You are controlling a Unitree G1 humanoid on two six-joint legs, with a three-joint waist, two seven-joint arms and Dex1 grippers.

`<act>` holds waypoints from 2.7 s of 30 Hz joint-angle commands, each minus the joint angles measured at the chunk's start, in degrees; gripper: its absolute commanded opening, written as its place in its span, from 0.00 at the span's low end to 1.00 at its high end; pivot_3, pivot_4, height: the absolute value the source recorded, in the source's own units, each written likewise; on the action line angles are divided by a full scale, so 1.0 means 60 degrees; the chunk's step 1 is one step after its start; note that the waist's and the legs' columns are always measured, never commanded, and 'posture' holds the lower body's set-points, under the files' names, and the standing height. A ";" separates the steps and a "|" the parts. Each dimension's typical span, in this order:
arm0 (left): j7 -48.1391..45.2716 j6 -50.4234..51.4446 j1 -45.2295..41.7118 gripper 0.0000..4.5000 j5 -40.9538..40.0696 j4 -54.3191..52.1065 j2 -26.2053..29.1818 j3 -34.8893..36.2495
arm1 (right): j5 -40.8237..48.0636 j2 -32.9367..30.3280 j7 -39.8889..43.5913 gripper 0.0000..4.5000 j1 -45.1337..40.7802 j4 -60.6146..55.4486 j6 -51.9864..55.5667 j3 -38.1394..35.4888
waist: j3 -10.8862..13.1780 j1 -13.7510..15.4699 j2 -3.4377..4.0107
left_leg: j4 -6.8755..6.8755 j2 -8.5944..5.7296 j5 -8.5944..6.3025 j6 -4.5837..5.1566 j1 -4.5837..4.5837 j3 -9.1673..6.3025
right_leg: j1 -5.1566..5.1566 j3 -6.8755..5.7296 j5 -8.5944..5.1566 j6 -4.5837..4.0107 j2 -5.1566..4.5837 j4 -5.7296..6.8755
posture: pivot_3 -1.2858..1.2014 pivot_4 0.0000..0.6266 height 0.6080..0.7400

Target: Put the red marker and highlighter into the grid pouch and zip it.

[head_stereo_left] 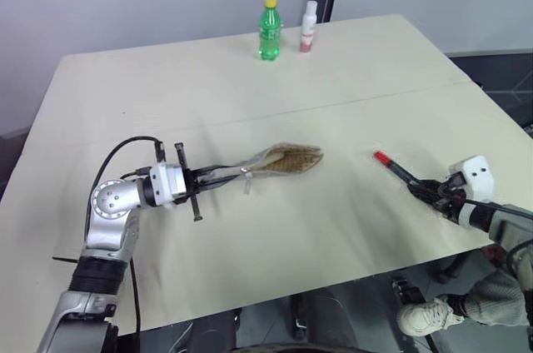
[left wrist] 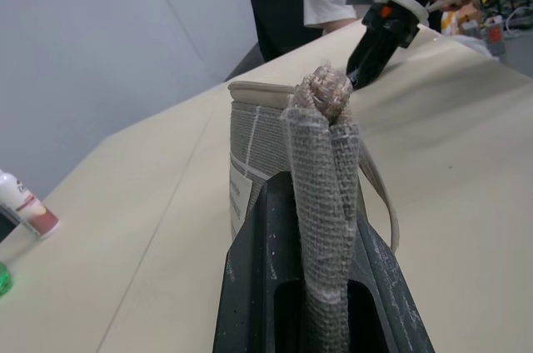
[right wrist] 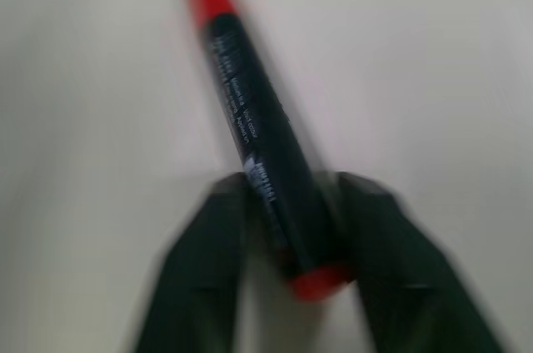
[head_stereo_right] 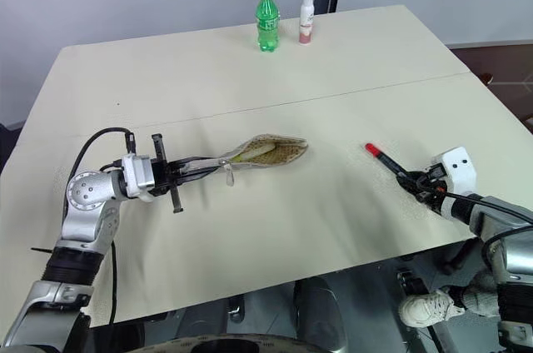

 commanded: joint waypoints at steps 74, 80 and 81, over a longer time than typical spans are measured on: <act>0.2543 -0.2064 -0.1909 0.00 0.3537 0.2212 -0.1108 -0.1502 | 0.2308 0.4476 -0.2035 0.86 -0.2373 -0.4145 0.2918 0.3424 | 0.0007 -0.0186 -0.0012 | 0.0044 0.0066 -0.0004 0.0007 -0.0063 -0.0023 | 0.0004 -0.0092 0.0145 -0.0022 0.0028 -0.0133 | 0.52 0.24 1.00; 0.2941 -0.2021 -0.1874 0.00 0.3739 0.2098 -0.1074 -0.1635 | 0.1776 0.4632 -0.1813 0.86 -0.2711 -0.3730 0.2612 0.4272 | 0.0007 -0.0162 -0.0013 | 0.0041 0.0056 -0.0006 0.0014 -0.0100 -0.0012 | -0.0021 -0.0091 0.0168 -0.0058 0.0016 -0.0134 | 0.52 0.24 1.00; 0.2981 -0.2017 -0.1880 0.00 0.3746 0.2095 -0.1065 -0.1655 | 0.1723 0.4652 -0.1779 0.86 -0.2695 -0.3687 0.2550 0.4374 | 0.0007 -0.0165 -0.0013 | 0.0041 0.0056 -0.0007 0.0016 -0.0103 -0.0009 | -0.0023 -0.0091 0.0168 -0.0057 0.0016 -0.0134 | 0.52 0.24 1.00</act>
